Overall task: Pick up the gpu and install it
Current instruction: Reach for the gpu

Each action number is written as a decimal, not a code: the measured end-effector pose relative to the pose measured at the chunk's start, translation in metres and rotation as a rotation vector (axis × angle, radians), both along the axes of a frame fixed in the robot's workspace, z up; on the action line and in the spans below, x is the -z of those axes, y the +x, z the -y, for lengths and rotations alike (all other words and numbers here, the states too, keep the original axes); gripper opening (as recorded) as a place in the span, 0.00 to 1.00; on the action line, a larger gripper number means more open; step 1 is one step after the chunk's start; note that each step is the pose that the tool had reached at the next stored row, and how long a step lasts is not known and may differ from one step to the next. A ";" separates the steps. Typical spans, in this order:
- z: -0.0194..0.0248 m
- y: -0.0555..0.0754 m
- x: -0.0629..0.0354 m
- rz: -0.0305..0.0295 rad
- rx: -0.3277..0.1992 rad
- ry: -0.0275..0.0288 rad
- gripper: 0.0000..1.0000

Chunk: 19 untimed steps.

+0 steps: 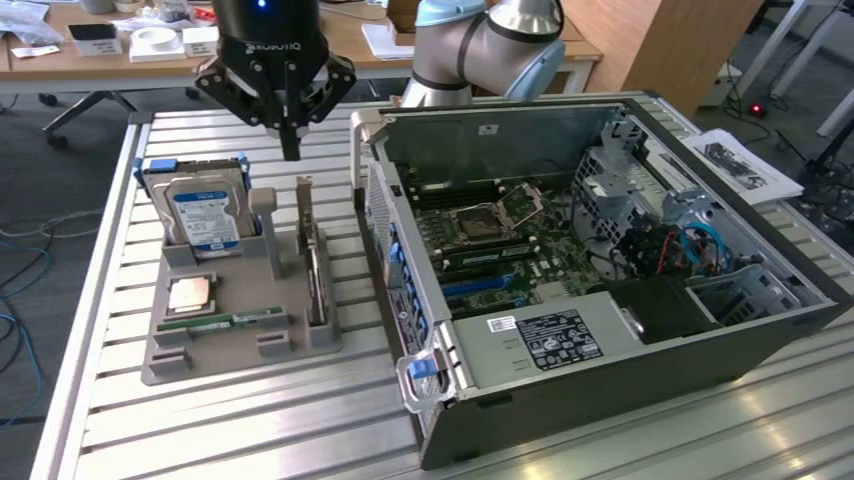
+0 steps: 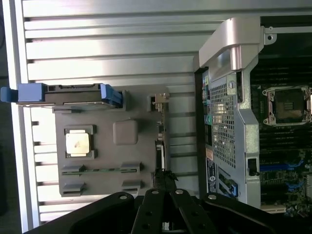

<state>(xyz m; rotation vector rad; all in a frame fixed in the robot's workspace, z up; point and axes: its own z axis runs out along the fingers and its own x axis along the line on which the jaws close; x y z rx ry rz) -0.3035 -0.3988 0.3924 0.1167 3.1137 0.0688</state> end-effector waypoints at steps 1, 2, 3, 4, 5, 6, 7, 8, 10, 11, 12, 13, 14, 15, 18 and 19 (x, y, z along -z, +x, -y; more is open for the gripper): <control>0.0000 -0.001 0.0001 0.0001 0.000 0.0000 0.11; 0.0000 -0.002 0.0000 0.0000 0.000 0.0000 0.11; 0.0000 -0.002 0.0001 0.0000 0.000 0.0000 0.11; 0.0000 -0.002 0.0001 0.0001 0.000 0.0000 0.11; 0.0000 -0.002 0.0001 0.0000 0.000 0.0000 0.11; 0.0005 -0.002 0.0000 -0.0001 0.000 -0.0001 0.11; 0.0016 -0.002 0.0001 0.0000 0.000 -0.0002 0.11; 0.0028 -0.002 0.0000 -0.0001 0.000 -0.0003 0.11; 0.0054 -0.002 0.0000 -0.0001 0.000 -0.0006 0.11; 0.0068 -0.002 0.0001 0.0000 0.000 -0.0007 0.11; 0.0083 -0.002 0.0001 0.0000 0.000 -0.0007 0.11; 0.0096 -0.002 0.0001 -0.0001 0.000 -0.0009 0.11; 0.0111 -0.002 0.0001 0.0000 0.000 -0.0010 0.11; 0.0124 -0.002 0.0001 0.0000 0.000 -0.0010 0.11; 0.0157 -0.002 0.0001 0.0000 0.000 -0.0014 0.11; 0.0164 -0.002 0.0001 0.0000 0.000 -0.0015 0.11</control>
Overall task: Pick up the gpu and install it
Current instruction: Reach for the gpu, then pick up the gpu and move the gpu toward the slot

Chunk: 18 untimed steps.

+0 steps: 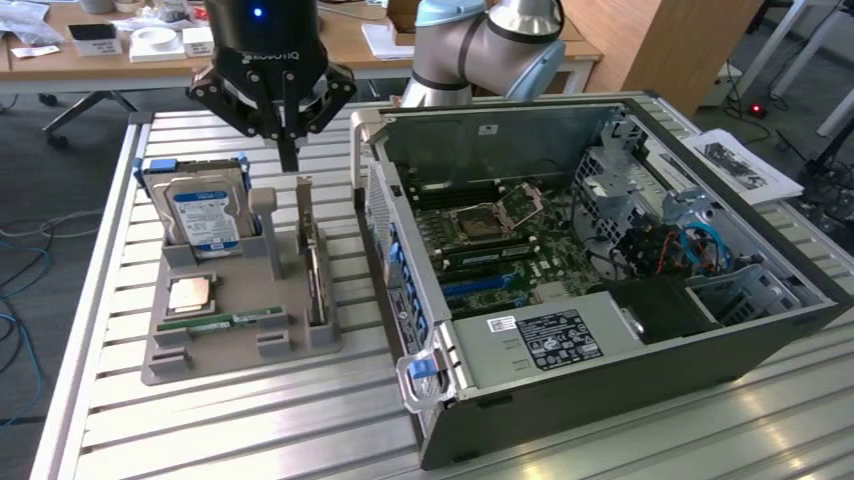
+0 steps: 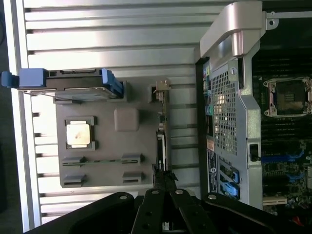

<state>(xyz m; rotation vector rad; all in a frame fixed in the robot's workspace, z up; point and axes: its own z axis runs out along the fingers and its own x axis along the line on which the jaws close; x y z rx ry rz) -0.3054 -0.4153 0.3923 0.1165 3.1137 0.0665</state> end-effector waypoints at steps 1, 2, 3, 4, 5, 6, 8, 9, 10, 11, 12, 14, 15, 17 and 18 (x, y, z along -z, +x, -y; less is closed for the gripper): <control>0.0007 0.000 0.0000 0.0001 0.000 -0.0001 0.11; 0.0014 0.000 0.0000 0.0001 0.000 -0.0003 0.11; 0.0015 0.000 0.0000 0.0000 0.000 -0.0004 0.11; 0.0015 0.000 0.0000 0.0000 0.000 -0.0004 0.11; 0.0016 0.000 0.0000 0.0000 0.000 -0.0005 0.11; 0.0016 0.000 0.0000 0.0000 0.000 -0.0004 0.11; 0.0016 0.000 0.0000 0.0000 0.000 -0.0004 0.11; 0.0016 0.000 0.0000 0.0000 0.000 -0.0004 0.11; 0.0016 0.000 0.0000 0.0000 0.000 -0.0004 0.11; 0.0016 0.000 0.0000 0.0000 0.000 -0.0004 0.11; 0.0016 0.000 0.0000 0.0000 0.000 -0.0004 0.11; 0.0016 0.000 0.0000 0.0000 0.000 -0.0004 0.11; 0.0016 0.000 0.0000 0.0000 0.000 -0.0004 0.11; 0.0016 0.000 0.0000 0.0000 0.000 -0.0005 0.11; 0.0016 0.000 0.0000 0.0000 0.000 -0.0004 0.11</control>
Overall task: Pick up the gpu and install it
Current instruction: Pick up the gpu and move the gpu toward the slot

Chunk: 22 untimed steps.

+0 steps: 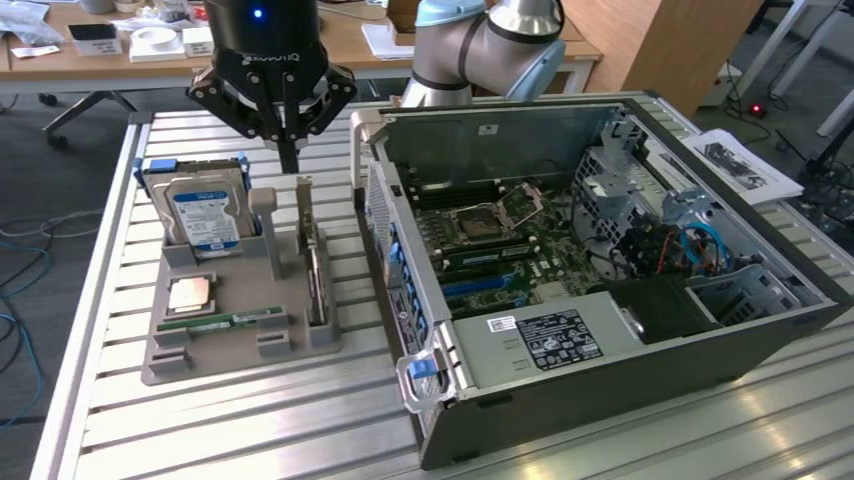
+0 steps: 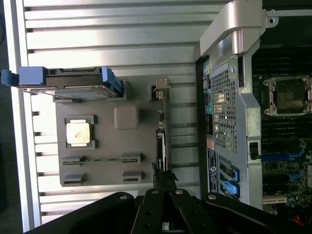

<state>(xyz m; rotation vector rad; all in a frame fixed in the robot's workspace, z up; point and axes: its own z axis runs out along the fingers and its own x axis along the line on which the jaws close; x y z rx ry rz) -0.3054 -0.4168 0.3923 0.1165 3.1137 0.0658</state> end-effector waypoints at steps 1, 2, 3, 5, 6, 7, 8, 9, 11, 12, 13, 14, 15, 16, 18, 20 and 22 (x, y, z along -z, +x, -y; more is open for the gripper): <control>0.0000 0.000 0.0000 0.0000 0.000 0.0000 0.11; 0.0000 0.000 0.0000 0.0000 0.000 0.0000 0.11; 0.0000 0.000 0.0000 0.0000 0.000 0.0000 0.11; 0.0000 0.000 0.0000 0.0000 0.000 0.0000 0.11; 0.0000 0.000 0.0000 0.0000 0.000 0.0000 0.11; 0.0000 0.000 0.0000 0.0000 0.000 0.0000 0.11; 0.0000 0.000 0.0000 0.0000 0.000 0.0000 0.11; 0.0000 0.000 0.0000 0.0000 0.000 0.0000 0.11; 0.0000 0.000 0.0000 0.0000 0.000 0.0000 0.11; 0.0000 0.000 0.0000 0.0000 0.000 0.0000 0.11; 0.0000 0.000 0.0000 0.0000 0.000 0.0000 0.17; 0.0000 0.000 0.0000 0.0000 0.000 0.0000 0.23; 0.0000 0.000 0.0000 0.0000 0.000 0.0000 0.23; 0.0000 0.000 0.0000 0.0000 0.000 0.0000 0.30; 0.0000 0.000 0.0000 0.0000 0.000 0.0000 0.30; 0.0000 0.000 0.0000 0.0000 0.000 0.0000 0.30; 0.0000 0.000 0.0000 0.0000 0.000 0.0000 0.30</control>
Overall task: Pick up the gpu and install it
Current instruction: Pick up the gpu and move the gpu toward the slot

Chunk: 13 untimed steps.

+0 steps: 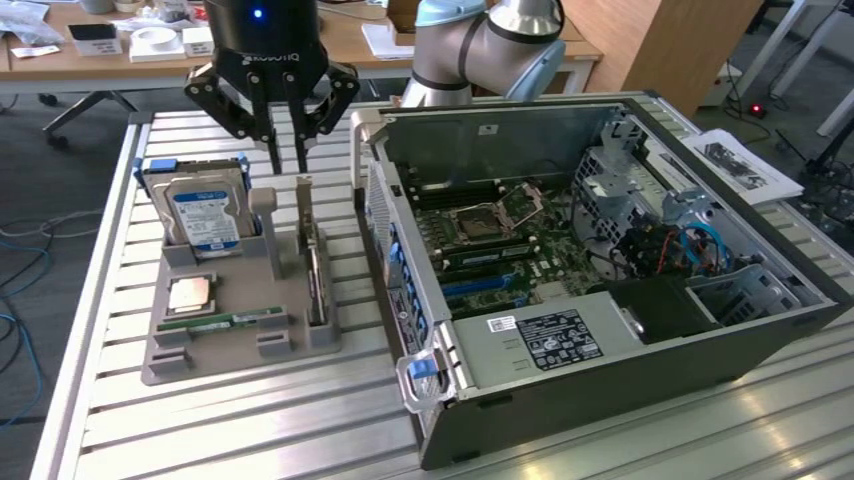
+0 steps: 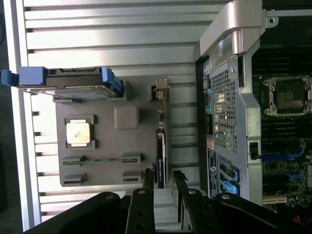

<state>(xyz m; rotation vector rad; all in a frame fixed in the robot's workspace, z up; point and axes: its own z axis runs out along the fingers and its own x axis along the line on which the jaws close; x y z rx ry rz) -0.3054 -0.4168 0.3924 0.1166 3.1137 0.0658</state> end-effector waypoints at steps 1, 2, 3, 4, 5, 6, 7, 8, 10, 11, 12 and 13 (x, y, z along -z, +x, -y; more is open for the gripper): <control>0.0000 0.000 0.0000 0.0000 0.000 0.0000 0.30; 0.0000 0.000 0.0000 0.0000 0.000 0.0000 0.30; 0.0000 0.000 0.0000 0.0000 0.000 0.0000 0.30; 0.0000 0.000 0.0000 0.0000 0.000 0.0001 0.30; 0.0000 0.000 0.0000 0.0000 0.000 0.0000 0.30; 0.0000 0.000 0.0000 0.0000 0.000 0.0000 0.31; 0.0000 0.000 0.0000 0.0000 0.000 0.0000 0.36; 0.0000 0.000 0.0000 0.0000 0.000 0.0000 0.36; 0.0000 0.000 0.0000 0.0000 0.000 0.0000 0.43; 0.0000 0.000 0.0000 0.0000 0.000 0.0000 0.43; 0.0000 0.000 0.0000 0.0000 0.000 0.0000 0.43; 0.0000 0.000 0.0000 0.0000 0.000 0.0000 0.43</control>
